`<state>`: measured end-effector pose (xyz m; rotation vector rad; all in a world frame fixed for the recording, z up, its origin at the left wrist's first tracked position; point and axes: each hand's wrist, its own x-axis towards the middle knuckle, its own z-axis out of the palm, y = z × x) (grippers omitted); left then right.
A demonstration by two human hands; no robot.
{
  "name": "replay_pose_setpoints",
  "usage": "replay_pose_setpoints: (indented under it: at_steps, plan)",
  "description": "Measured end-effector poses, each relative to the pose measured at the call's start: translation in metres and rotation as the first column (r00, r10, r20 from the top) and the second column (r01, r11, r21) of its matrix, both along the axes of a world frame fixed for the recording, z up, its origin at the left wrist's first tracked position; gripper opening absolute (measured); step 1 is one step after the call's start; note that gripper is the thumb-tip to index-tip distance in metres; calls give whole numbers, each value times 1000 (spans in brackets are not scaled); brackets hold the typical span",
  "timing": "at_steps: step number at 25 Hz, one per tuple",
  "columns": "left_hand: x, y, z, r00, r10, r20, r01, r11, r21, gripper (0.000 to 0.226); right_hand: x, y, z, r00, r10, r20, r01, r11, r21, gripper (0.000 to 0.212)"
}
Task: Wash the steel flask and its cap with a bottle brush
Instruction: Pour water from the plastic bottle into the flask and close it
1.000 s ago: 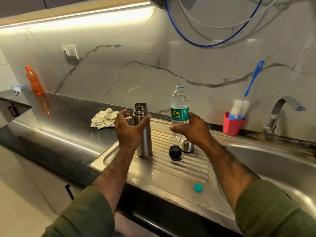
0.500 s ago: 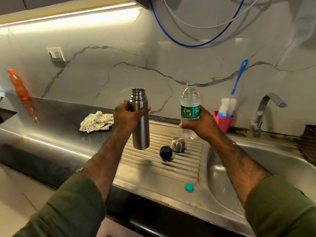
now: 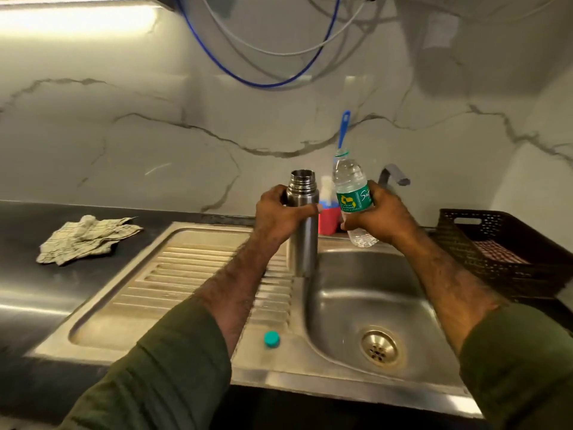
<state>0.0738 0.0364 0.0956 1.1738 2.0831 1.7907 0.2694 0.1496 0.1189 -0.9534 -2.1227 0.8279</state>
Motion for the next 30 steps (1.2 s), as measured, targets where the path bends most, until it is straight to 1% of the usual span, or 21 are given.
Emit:
replay_pose_setpoints:
  at_steps: [2, 5, 9, 13, 18, 23, 30]
  plan:
    - [15, 17, -11, 999, -33, 15, 33, 999, -12, 52, 19, 6, -4, 998, -32, 54, 31, 999, 21, 79]
    - [35, 31, -24, 993, -112, 21, 113, 993, -35, 53, 38, 14, -14, 985, -96, 146, 81, 991, 106, 80]
    - [52, 41, -40, 982, -181, 47, 182, 983, -28, 57, 54, 24, -27, 957, -144, 252, 98, 978, 186, 84]
    - [57, 49, -52, 984, -175, 47, 176, 984, -27, 58, 63, 31, -34, 917, -204, 343, 113, 957, 267, 85]
    - [57, 51, -62, 987, -147, 62, 149, 988, -40, 62, 65, 34, -34, 872, -226, 433, 96, 948, 303, 88]
    - [53, 51, -63, 989, -143, 38, 144, 988, -55, 67, 68, 36, -23, 832, -267, 486, 83, 927, 367, 84]
    - [55, 48, -63, 990, -140, 28, 142, 989, -49, 70, 71, 37, -9, 791, -269, 549, 39, 918, 394, 81]
